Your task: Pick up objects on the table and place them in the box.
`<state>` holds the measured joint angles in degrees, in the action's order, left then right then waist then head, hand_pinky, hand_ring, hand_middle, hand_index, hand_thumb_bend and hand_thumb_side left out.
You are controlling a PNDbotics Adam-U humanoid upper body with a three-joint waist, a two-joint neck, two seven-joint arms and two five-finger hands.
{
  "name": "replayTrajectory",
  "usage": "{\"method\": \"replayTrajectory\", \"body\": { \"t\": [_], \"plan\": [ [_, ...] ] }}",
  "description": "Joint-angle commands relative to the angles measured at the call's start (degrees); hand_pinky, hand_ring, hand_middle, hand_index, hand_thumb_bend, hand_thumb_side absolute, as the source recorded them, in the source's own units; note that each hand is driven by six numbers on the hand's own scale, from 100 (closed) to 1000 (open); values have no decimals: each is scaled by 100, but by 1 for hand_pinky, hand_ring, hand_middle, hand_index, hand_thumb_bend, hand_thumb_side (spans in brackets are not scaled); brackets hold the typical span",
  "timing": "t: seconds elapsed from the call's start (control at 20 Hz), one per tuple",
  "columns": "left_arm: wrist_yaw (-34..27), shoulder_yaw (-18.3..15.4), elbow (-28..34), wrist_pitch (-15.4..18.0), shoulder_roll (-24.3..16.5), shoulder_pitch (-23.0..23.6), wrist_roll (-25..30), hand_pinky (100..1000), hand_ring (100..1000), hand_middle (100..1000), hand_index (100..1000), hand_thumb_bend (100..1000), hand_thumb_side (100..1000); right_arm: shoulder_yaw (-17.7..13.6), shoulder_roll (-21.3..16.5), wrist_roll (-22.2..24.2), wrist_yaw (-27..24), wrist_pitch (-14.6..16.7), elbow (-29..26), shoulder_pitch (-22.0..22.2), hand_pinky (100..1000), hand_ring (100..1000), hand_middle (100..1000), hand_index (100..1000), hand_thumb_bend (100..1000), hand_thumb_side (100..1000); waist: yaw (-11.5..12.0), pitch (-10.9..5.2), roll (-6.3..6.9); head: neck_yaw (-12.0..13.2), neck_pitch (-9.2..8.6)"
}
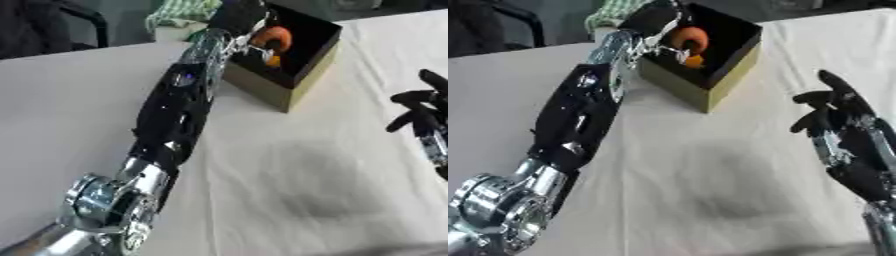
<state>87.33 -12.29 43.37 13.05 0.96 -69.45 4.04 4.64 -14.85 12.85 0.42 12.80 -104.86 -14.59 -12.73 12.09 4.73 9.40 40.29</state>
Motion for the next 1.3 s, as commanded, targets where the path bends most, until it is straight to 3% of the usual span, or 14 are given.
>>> {"method": "replayTrajectory", "body": {
  "t": [0.05, 0.2, 0.3, 0.5, 0.65, 0.75, 0.9, 1.1, 1.3],
  "plan": [
    [-25, -53, 23, -8, -107, -104, -25, 688, 626, 679, 811, 213, 171, -9, -26, 17, -14, 8, -58, -59, 966, 536, 719, 1000, 100, 544, 6, -79, -41, -9, -38],
    [-123, -29, 46, 143, -134, -109, -38, 734, 694, 753, 861, 322, 319, -11, -24, 18, -14, 9, -58, -58, 966, 536, 719, 1000, 100, 544, 18, -78, -47, -15, -38],
    [-246, -17, 84, 262, -158, -114, -51, 750, 728, 788, 886, 417, 463, -13, -24, 18, -14, 10, -59, -58, 966, 536, 720, 1000, 100, 543, 27, -79, -51, -16, -38],
    [-535, 8, 241, 401, -237, -149, -111, 768, 751, 813, 897, 480, 570, -21, -23, 15, -16, 11, -61, -59, 966, 536, 719, 1000, 100, 543, 58, -84, -56, -34, -44],
    [-800, 42, 396, 493, -319, -188, -149, 772, 756, 829, 903, 483, 584, -30, -21, 9, -17, 11, -62, -57, 966, 536, 719, 1000, 100, 542, 81, -92, -58, -47, -43],
    [-986, 63, 509, 546, -386, -207, -145, 770, 752, 827, 902, 464, 577, -35, -19, 6, -18, 11, -63, -57, 966, 536, 719, 1000, 100, 542, 95, -96, -61, -59, -43],
    [-1267, 21, 726, 615, -453, -191, -196, 748, 710, 773, 874, 352, 538, -44, -14, 1, -17, 10, -61, -51, 966, 536, 719, 1000, 100, 542, 125, -100, -70, -67, -39],
    [-1636, -58, 1054, 829, -586, -93, -392, 731, 678, 728, 846, 109, 522, -61, -5, -12, -23, 12, -64, -48, 966, 536, 719, 1000, 100, 542, 182, -107, -95, -99, -41],
    [-1990, 35, 1540, 1162, -812, 225, -726, 724, 669, 704, 833, 100, 528, -84, -3, -33, -32, 10, -72, -42, 966, 536, 720, 1000, 100, 542, 277, -107, -112, -125, -40]
  ]
}}
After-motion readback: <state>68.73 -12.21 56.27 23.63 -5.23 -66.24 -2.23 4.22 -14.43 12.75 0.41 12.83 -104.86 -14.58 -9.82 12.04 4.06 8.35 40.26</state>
